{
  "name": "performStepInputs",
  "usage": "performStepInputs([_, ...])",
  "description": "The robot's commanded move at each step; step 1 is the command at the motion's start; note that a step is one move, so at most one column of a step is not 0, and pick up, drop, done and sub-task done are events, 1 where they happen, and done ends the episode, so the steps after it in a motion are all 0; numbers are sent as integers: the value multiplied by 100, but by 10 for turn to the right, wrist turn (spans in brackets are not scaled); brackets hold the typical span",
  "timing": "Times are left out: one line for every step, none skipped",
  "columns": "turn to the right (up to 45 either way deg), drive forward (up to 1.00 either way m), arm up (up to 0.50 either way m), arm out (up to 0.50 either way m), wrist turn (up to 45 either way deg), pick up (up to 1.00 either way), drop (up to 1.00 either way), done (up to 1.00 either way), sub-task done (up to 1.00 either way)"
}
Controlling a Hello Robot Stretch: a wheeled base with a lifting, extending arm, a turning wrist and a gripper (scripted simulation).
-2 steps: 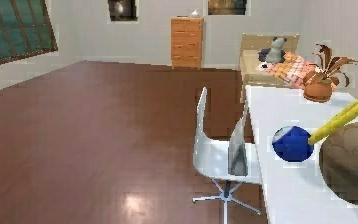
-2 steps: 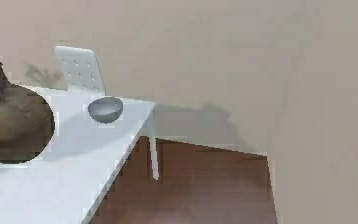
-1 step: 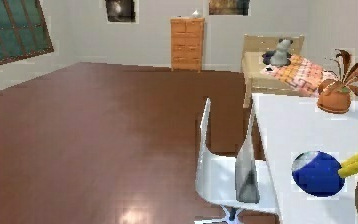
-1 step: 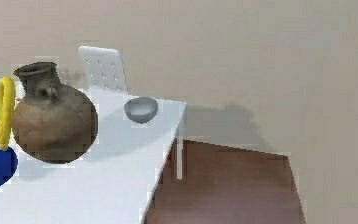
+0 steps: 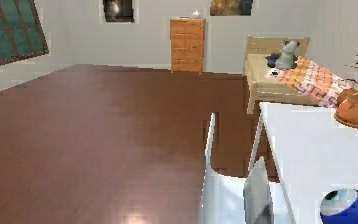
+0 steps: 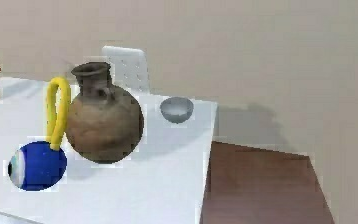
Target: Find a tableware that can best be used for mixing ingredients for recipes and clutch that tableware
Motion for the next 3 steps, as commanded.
performStepInputs([-450,0,0,0,0,0,0,0,0])
performStepInputs([-450,0,0,0,0,0,0,0,0])
performStepInputs([-300,0,0,0,0,0,0,0,0])
